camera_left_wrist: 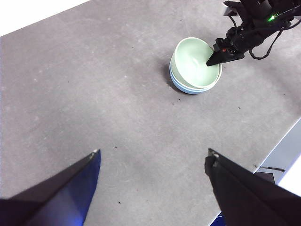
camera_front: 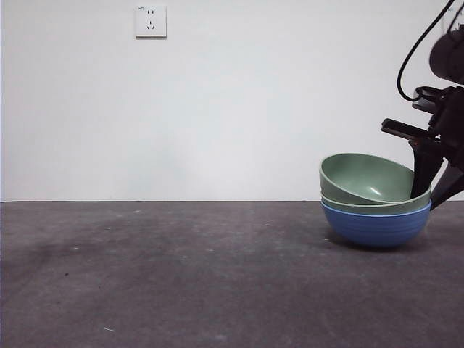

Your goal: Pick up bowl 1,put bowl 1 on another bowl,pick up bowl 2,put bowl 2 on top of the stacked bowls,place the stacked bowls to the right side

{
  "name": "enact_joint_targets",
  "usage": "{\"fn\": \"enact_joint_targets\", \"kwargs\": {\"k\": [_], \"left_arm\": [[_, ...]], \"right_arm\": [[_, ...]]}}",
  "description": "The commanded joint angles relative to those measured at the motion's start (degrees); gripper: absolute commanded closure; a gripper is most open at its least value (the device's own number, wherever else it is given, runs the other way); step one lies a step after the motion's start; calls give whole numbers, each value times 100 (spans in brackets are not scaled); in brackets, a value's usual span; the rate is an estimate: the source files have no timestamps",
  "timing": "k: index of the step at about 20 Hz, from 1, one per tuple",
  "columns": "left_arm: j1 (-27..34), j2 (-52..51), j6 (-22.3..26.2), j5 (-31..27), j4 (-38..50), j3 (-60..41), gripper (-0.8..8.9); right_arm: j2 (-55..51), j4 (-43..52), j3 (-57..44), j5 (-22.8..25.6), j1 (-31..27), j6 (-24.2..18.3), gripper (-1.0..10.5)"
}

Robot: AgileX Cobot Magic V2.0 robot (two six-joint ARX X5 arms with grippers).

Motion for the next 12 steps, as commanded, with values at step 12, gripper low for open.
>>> {"fn": "enact_joint_targets", "kwargs": {"k": [12], "left_arm": [[13, -11, -61, 2, 20, 9, 436]], "right_arm": [[131, -210, -22, 55, -68, -164, 747]]}}
